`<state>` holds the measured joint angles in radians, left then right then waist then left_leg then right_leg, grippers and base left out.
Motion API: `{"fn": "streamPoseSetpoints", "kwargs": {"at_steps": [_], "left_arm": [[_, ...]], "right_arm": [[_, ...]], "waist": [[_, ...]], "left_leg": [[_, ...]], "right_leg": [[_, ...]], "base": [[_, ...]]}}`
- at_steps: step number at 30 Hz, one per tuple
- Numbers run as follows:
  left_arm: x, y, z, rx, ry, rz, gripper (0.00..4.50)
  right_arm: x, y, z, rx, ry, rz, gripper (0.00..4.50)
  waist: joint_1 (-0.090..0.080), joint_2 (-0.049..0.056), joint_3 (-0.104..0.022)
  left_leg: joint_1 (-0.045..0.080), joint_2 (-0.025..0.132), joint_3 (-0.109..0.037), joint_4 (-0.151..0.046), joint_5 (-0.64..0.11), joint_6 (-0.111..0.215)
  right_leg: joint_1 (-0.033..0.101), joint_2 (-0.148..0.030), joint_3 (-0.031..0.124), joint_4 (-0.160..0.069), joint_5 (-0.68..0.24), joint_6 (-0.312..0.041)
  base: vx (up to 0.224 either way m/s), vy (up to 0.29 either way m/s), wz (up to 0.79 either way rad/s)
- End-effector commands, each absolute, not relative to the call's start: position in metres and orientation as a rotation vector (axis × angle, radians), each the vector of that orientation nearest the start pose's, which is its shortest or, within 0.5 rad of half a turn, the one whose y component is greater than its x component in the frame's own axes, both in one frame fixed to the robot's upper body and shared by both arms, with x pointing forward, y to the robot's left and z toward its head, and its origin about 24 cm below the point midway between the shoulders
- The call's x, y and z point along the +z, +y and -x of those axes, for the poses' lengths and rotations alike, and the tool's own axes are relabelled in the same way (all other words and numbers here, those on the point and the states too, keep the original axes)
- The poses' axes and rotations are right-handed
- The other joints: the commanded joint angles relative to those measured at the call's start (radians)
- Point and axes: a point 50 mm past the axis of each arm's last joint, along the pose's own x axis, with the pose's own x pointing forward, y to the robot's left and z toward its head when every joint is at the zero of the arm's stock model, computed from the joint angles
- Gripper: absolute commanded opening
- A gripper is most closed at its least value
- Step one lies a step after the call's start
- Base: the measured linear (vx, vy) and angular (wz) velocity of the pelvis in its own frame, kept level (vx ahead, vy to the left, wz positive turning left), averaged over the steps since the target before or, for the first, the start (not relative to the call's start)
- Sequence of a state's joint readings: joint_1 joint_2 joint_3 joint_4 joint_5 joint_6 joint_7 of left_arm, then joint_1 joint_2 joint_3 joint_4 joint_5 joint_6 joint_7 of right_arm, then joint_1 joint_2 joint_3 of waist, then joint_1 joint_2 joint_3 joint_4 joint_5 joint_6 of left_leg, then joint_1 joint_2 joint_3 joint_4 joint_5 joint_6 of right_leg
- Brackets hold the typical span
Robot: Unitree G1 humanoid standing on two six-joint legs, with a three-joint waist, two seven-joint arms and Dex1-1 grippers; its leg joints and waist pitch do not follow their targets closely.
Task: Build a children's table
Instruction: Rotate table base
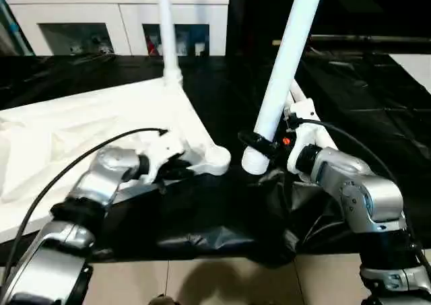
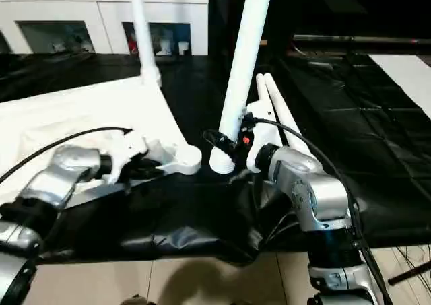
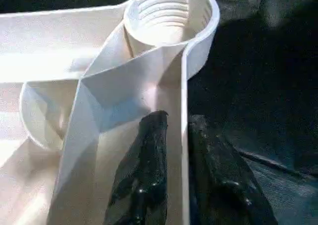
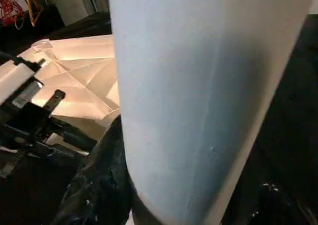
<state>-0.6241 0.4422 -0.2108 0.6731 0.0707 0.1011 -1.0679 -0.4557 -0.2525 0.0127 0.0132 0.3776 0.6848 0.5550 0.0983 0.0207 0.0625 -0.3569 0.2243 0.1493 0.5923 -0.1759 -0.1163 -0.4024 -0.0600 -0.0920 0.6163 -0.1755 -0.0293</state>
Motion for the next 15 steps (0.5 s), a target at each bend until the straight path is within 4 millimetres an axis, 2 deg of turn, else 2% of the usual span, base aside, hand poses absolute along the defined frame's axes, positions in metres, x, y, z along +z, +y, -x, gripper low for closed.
{"fn": "streamPoseSetpoints", "kwargs": {"at_steps": [1,4,9,10,12,14,15], "left_arm": [[0.058,0.177,-0.33,-1.081,0.486,-0.458,0.47],[0.05,0.178,-0.327,-1.095,0.523,-0.477,0.07],[0.045,0.181,-0.321,-1.123,0.567,-0.522,0.0],[0.046,0.18,-0.321,-1.121,0.565,-0.514,0.0],[0.047,0.179,-0.321,-1.12,0.559,-0.501,0.0],[0.05,0.175,-0.321,-1.14,0.535,-0.479,0.0],[0.051,0.174,-0.32,-1.154,0.527,-0.474,0.0]], "right_arm": [[0.118,-0.125,-0.315,0.758,0.221,-0.111,1.86],[0.119,-0.123,-0.317,0.766,0.216,-0.111,1.86],[0.121,-0.12,-0.32,0.784,0.217,-0.107,1.86],[0.121,-0.119,-0.321,0.787,0.217,-0.104,1.86],[0.121,-0.117,-0.324,0.792,0.216,-0.1,1.86],[0.122,-0.111,-0.33,0.814,0.213,-0.097,1.86],[0.121,-0.109,-0.332,0.822,0.214,-0.096,1.86]], "waist": [[0.002,-0.005,-0.08],[0.0,-0.005,-0.079],[-0.002,-0.006,-0.081],[-0.004,-0.01,-0.08],[-0.005,-0.009,-0.081],[-0.006,-0.016,-0.08],[-0.007,-0.013,-0.08]], "left_leg": [[0.0,-0.002,0.014,-0.063,-0.125,0.013],[0.0,-0.002,0.014,-0.063,-0.13,0.012],[0.0,0.0,0.013,-0.064,-0.126,0.01],[-0.001,-0.001,0.015,-0.063,-0.123,0.011],[-0.001,-0.002,0.015,-0.063,-0.115,0.013],[-0.002,-0.003,0.016,-0.062,-0.117,0.016],[-0.001,-0.002,0.016,-0.063,-0.119,0.014]], "right_leg": [[0.063,-0.073,0.057,-0.072,-0.201,-0.142],[0.063,-0.073,0.056,-0.072,-0.209,-0.14],[0.063,-0.073,0.057,-0.069,-0.194,-0.145],[0.064,-0.072,0.057,-0.07,-0.188,-0.147],[0.064,-0.072,0.057,-0.068,-0.183,-0.151],[0.064,-0.074,0.057,-0.068,-0.196,-0.151],[0.063,-0.075,0.056,-0.069,-0.211,-0.154]], "base": [[0.0,0.0,0.0],[0.0,0.0,0.0],[0.0,0.0,0.0],[0.0,0.0,0.0],[0.0,0.0,0.0],[0.0,0.0,0.0],[0.0,0.0,0.0]]}}
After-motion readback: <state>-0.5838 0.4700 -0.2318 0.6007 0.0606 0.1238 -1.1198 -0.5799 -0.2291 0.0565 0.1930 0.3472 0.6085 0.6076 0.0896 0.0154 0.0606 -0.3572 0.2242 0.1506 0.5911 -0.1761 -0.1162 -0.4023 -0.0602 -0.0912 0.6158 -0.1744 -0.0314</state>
